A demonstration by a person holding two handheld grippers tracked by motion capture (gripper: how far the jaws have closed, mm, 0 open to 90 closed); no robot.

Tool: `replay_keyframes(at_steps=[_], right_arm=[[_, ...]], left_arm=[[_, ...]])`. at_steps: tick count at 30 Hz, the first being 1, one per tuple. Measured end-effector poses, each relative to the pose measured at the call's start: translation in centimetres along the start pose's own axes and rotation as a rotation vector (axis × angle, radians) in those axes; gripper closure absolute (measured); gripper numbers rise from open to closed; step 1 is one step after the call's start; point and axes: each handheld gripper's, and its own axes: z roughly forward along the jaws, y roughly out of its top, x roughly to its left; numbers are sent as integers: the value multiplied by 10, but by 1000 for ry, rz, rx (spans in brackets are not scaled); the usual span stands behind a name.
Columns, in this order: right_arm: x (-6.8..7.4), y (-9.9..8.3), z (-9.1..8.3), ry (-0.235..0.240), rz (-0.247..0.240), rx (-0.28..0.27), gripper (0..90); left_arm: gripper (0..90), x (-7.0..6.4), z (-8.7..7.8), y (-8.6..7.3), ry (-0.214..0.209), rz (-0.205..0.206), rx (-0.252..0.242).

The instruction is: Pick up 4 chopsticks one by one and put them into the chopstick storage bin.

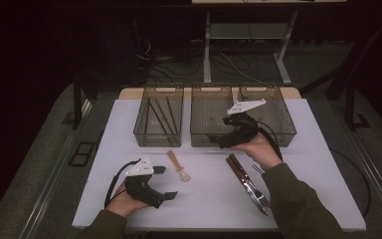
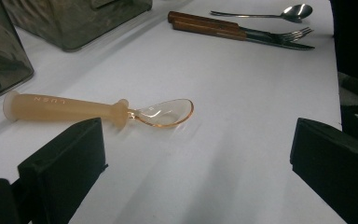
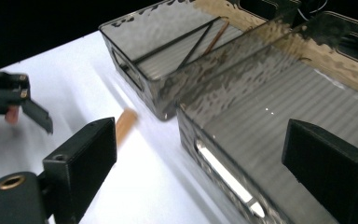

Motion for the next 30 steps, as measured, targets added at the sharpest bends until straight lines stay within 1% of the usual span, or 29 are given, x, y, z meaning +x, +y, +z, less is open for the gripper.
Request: replay_keyframes(at_steps=[1,4,5,7,9,14,15,19,24,26,30], right_arm=[[0,-4,-4,-1,-7,5,99],[0,-14,-12,-8,-19,6,99],[-1,-18,-15,-8,-10,1,98],[-1,-25,-19,-19,-11,-17,98],[-1,-33,-23,-25,-11,-23,98],[-1,-50,-33,-15,8,-40,98],[-1,-53,-36,-15,5,-41,98],[-1,-67,-45,-15,7,-54,98],[0,-82,-54,-10,1,-54,98],[1,-89,-57,-17,-2,-49,98],[1,-101,-64,-23,12,-46,98]], left_arm=[[23,0,0,0,0,5,6],[23,0,1,0,2,3,4],[23,0,1,0,3,1,4],[23,0,1,0,5,0,5],[23,0,1,0,5,2,7],[23,0,1,-1,7,1,11],[23,1,1,0,9,7,13],[23,0,1,-1,12,5,14],[23,-1,0,-1,18,11,16],[23,-1,0,0,20,9,15],[23,-2,-1,0,20,9,9]])
